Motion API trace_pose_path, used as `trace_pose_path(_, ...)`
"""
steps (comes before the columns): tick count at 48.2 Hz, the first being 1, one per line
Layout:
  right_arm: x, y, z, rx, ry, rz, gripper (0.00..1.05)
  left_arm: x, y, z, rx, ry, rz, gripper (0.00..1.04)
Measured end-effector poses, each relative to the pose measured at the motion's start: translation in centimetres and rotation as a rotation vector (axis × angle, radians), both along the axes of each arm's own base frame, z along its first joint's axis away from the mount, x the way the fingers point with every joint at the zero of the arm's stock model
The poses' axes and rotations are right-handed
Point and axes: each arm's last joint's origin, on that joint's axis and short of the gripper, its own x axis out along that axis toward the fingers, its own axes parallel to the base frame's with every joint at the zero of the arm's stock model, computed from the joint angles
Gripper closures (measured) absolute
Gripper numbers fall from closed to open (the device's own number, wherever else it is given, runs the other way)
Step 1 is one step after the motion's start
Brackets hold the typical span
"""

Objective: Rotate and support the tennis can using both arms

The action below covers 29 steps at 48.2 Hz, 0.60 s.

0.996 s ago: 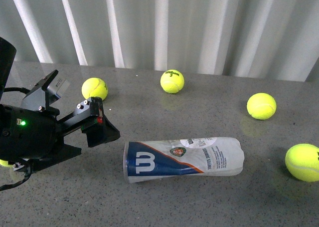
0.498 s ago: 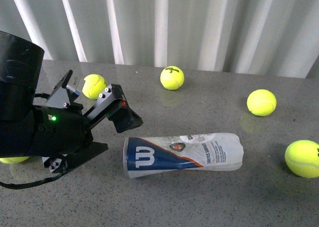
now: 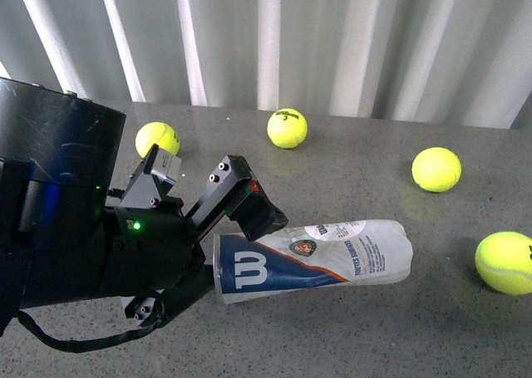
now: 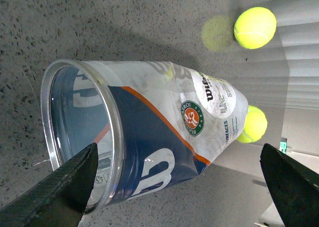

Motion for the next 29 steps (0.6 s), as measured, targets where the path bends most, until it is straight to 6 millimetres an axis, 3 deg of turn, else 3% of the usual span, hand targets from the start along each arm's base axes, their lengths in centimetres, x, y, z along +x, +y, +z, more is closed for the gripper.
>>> trace_pose_path(2, 0.0, 0.0, 0.0, 0.0, 0.0, 0.0, 0.07, 0.0, -0.1, -0.2, 0.002, 0.009, 0.004, 0.07)
trace_pose_path(10, 0.0, 0.0, 0.0, 0.0, 0.0, 0.0, 0.07, -0.1, 0.0, -0.8, 0.007, 0.034, 0.024, 0.31)
trace_pose_path(20, 0.0, 0.0, 0.0, 0.0, 0.0, 0.0, 0.07, 0.0, 0.5, -0.9, 0.02, 0.042, 0.041, 0.74)
trace_pose_path(26, 0.0, 0.0, 0.0, 0.0, 0.0, 0.0, 0.07, 0.2, 0.9, 0.3, 0.013, 0.003, 0.029, 0.96)
trace_pose_path(29, 0.0, 0.0, 0.0, 0.0, 0.0, 0.0, 0.07, 0.3, 1.0, 1.0, 0.01, -0.012, 0.025, 1.0)
